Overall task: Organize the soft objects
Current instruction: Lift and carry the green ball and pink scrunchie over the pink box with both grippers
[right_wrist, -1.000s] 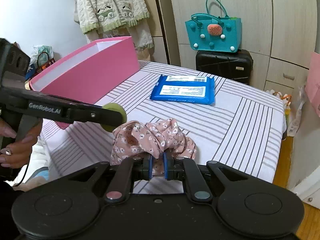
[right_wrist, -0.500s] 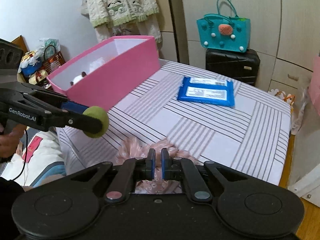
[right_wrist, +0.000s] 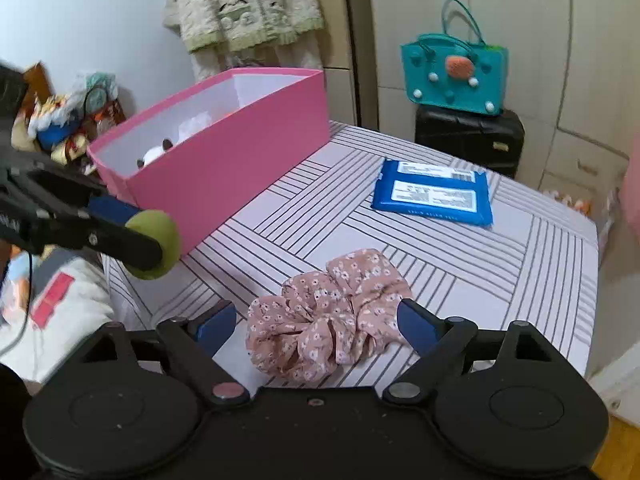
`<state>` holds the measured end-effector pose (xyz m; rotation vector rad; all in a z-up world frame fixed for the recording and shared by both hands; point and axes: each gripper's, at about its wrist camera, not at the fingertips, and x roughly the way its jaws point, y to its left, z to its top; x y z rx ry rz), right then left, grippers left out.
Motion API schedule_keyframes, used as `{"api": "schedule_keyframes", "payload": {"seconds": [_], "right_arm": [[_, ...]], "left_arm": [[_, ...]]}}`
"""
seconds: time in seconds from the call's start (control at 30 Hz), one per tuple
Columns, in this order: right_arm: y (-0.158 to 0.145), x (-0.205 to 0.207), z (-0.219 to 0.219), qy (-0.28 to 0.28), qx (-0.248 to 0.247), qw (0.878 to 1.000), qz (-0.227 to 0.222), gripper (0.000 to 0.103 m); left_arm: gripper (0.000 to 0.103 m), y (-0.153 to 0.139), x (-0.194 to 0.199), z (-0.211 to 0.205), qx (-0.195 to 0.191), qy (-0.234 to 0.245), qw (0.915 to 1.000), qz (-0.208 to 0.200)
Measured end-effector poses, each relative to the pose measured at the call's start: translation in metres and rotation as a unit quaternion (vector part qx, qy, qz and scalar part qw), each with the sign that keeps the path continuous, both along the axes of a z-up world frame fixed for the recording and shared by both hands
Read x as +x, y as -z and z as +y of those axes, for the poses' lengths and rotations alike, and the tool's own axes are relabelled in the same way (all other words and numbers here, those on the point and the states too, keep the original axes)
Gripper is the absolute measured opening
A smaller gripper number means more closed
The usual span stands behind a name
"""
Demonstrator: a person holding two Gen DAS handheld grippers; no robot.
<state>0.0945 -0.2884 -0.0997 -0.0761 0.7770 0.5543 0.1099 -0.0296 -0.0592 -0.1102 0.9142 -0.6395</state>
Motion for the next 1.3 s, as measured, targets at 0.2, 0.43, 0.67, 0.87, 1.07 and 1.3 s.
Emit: {"api": "schedule_keyframes", "payload": {"seconds": [0.2, 0.43, 0.67, 0.87, 1.07, 1.3], "right_arm": [[0.020, 0.018, 0.015, -0.014, -0.042, 0.999, 0.005, 0.093], [0.027, 0.029, 0.021, -0.023, -0.056, 0.998, 0.035, 0.013], [-0.030, 0.002, 0.027, -0.049, -0.027, 0.997, 0.045, 0.013], [-0.064, 0.000, 0.043, -0.074, -0.004, 0.995, 0.074, 0.013], [-0.093, 0.003, 0.063, -0.107, 0.003, 0.993, 0.058, 0.013], [-0.115, 0.012, 0.083, -0.136, 0.017, 0.988, 0.063, 0.013]], "left_arm": [[0.045, -0.001, 0.000, -0.003, 0.005, 0.011, 0.9999, 0.000], [0.045, -0.012, -0.007, 0.000, 0.014, 0.025, 0.9996, 0.005], [0.045, -0.022, -0.010, 0.007, 0.027, 0.033, 0.9989, 0.021], [0.045, -0.037, -0.012, 0.020, 0.030, 0.021, 0.9993, 0.005], [0.045, -0.056, -0.012, 0.044, 0.031, 0.003, 0.9995, -0.003], [0.046, -0.073, -0.010, 0.073, 0.032, -0.023, 0.9989, -0.024]]}}
